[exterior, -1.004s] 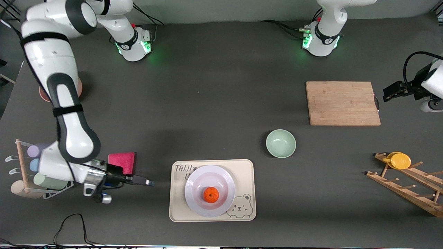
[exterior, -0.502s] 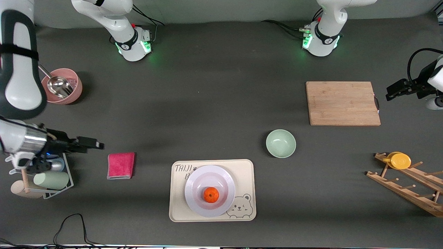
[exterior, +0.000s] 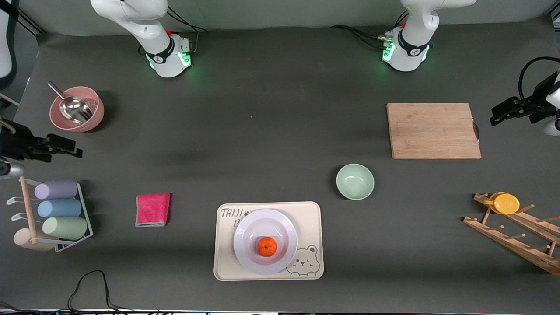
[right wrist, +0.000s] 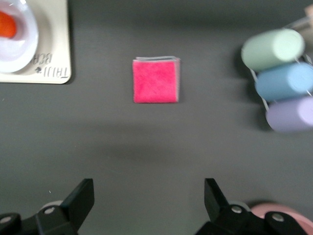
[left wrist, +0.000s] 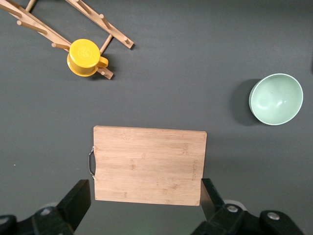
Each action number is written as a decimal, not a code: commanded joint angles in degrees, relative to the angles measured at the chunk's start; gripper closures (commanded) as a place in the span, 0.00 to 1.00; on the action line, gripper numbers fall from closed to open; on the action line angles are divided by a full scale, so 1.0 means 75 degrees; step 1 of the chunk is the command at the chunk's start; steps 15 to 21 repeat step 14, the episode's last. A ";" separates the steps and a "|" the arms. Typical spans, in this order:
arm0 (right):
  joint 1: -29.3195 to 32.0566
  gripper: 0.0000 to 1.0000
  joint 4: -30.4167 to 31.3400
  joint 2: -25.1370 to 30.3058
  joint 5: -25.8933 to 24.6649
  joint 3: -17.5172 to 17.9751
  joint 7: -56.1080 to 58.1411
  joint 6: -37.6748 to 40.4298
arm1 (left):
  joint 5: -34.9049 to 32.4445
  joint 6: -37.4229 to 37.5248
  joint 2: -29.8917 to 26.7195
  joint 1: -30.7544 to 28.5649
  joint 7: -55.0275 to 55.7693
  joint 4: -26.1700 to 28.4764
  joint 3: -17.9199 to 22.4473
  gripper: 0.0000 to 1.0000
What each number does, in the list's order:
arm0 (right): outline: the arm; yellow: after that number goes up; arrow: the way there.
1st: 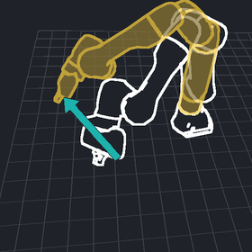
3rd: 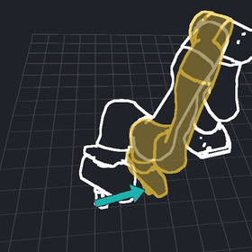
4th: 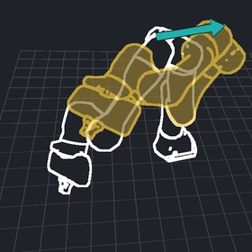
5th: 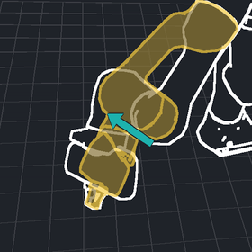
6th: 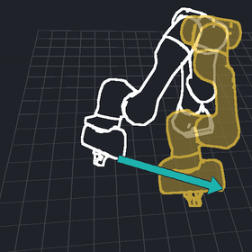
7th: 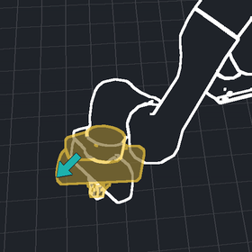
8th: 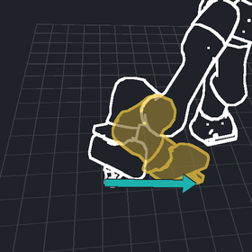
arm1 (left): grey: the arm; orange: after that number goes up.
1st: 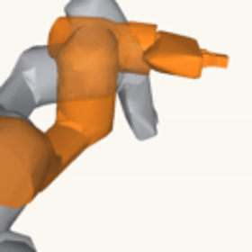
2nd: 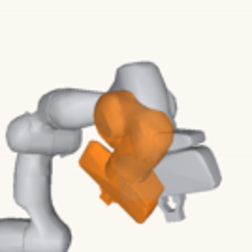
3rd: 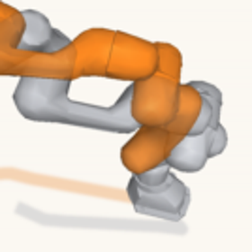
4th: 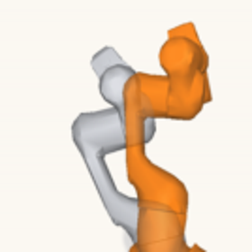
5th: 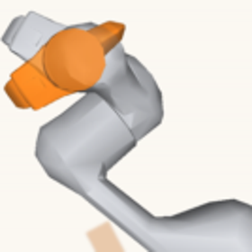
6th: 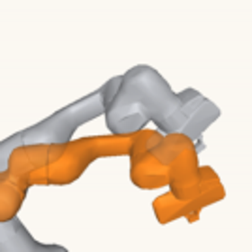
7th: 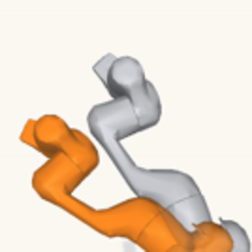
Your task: Place orange and plate with both arms
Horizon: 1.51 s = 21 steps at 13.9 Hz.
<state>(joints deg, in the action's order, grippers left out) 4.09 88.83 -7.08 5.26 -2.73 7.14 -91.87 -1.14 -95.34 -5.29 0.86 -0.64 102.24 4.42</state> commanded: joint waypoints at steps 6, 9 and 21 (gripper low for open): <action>-0.0264 0.00 -0.0301 0.0158 -0.0455 0.0106 -0.1233 0.0460 | 0.0140 -0.0061 -0.0069 -0.0021 -0.0161 0.0044 0.0219 0.00; -0.0253 0.00 -0.0312 0.0135 -0.0455 0.0095 -0.1104 0.0448 | 0.0140 -0.0179 -0.0034 -0.0033 -0.0161 0.0032 0.0219 0.00; -0.0287 0.00 -0.0312 0.0077 -0.0455 0.0048 -0.0870 0.0413 | 0.0035 -0.0085 0.0095 0.0049 -0.0314 -0.0109 0.0196 0.00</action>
